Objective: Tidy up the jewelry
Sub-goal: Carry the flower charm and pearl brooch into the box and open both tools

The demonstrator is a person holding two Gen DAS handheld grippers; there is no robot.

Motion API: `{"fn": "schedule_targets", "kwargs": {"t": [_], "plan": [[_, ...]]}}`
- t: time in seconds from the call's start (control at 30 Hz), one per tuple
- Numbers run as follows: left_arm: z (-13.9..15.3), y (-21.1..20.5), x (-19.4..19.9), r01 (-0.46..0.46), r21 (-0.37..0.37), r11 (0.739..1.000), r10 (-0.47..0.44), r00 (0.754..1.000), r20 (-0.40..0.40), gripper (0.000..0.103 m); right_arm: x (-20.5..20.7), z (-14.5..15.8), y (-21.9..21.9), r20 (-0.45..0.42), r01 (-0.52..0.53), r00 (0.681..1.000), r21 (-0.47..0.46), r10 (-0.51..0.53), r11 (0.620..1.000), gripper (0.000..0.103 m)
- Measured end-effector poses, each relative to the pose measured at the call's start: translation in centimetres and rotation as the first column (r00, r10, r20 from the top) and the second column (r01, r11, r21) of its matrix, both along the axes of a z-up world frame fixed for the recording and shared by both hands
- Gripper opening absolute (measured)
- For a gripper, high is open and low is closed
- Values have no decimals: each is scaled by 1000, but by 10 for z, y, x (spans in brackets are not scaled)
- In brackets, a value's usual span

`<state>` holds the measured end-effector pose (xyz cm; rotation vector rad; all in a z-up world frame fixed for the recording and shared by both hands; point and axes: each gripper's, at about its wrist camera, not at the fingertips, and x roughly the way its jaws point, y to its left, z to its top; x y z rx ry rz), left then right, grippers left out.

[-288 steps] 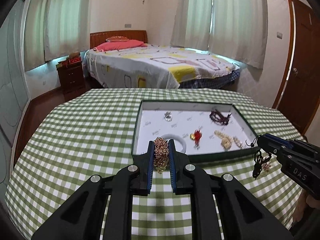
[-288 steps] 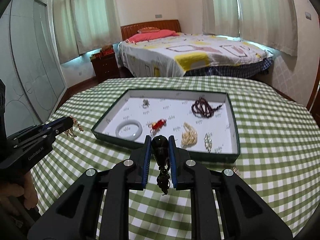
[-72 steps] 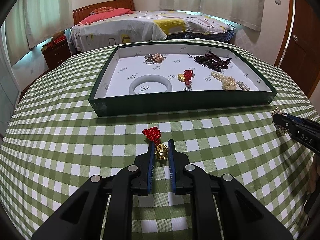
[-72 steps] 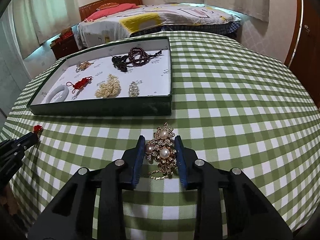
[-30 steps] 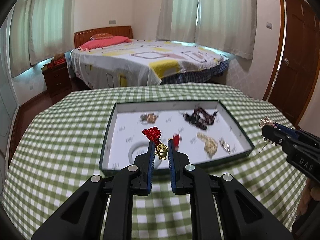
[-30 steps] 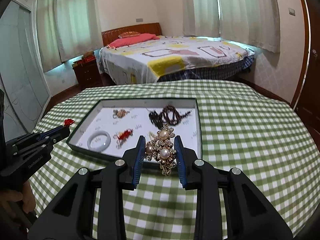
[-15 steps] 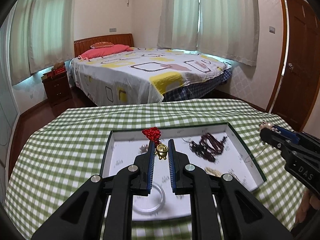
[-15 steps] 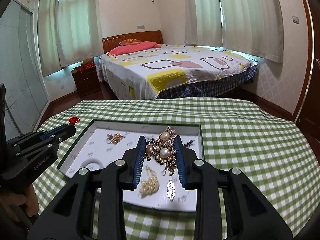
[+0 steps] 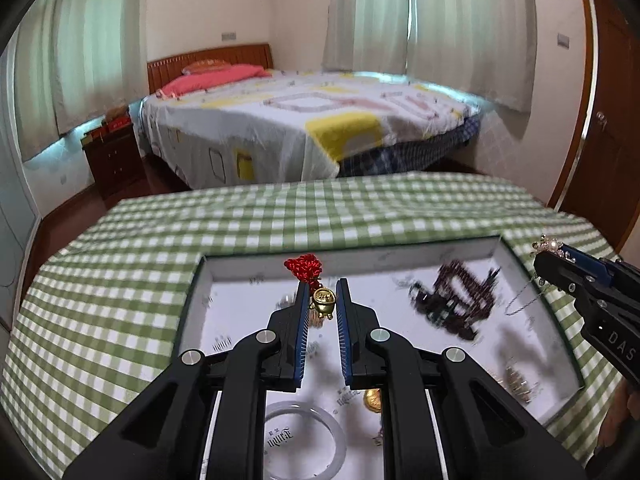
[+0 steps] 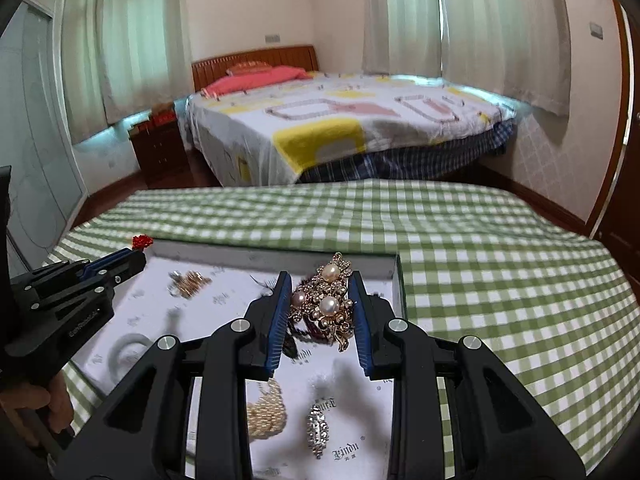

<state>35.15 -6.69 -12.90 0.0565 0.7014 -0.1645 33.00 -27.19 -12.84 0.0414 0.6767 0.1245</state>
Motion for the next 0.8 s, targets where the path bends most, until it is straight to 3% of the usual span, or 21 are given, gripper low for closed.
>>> {"fn": "schedule_targets", "kwargs": {"t": [0.33, 0.8], "plan": [[-35, 2, 20, -21, 15, 1000, 22, 991, -131, 14, 19, -40, -3, -124, 14, 992, -18, -16, 1000, 29], [-44, 0, 23, -18, 39, 999, 25, 983, -184, 15, 23, -57, -4, -180, 22, 983, -16, -24, 1000, 30]]}}
